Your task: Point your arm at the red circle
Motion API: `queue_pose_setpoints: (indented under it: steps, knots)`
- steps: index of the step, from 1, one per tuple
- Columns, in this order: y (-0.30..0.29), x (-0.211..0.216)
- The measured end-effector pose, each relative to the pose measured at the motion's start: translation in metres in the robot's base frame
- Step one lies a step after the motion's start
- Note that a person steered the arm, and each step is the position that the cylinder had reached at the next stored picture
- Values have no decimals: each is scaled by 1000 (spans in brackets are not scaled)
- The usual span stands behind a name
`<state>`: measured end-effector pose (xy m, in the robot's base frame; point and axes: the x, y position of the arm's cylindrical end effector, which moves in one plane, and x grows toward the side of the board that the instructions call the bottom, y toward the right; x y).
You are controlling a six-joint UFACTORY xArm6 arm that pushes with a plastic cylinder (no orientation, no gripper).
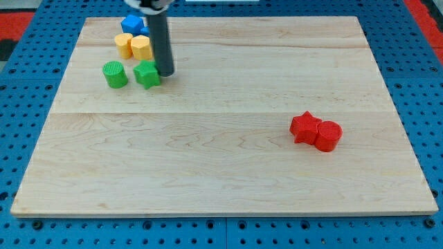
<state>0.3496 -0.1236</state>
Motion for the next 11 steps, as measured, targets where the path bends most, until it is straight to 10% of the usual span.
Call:
queue_pose_setpoints:
  steps: [2, 5, 11]
  knots:
    - [45, 16]
    - [362, 105]
    - [289, 155]
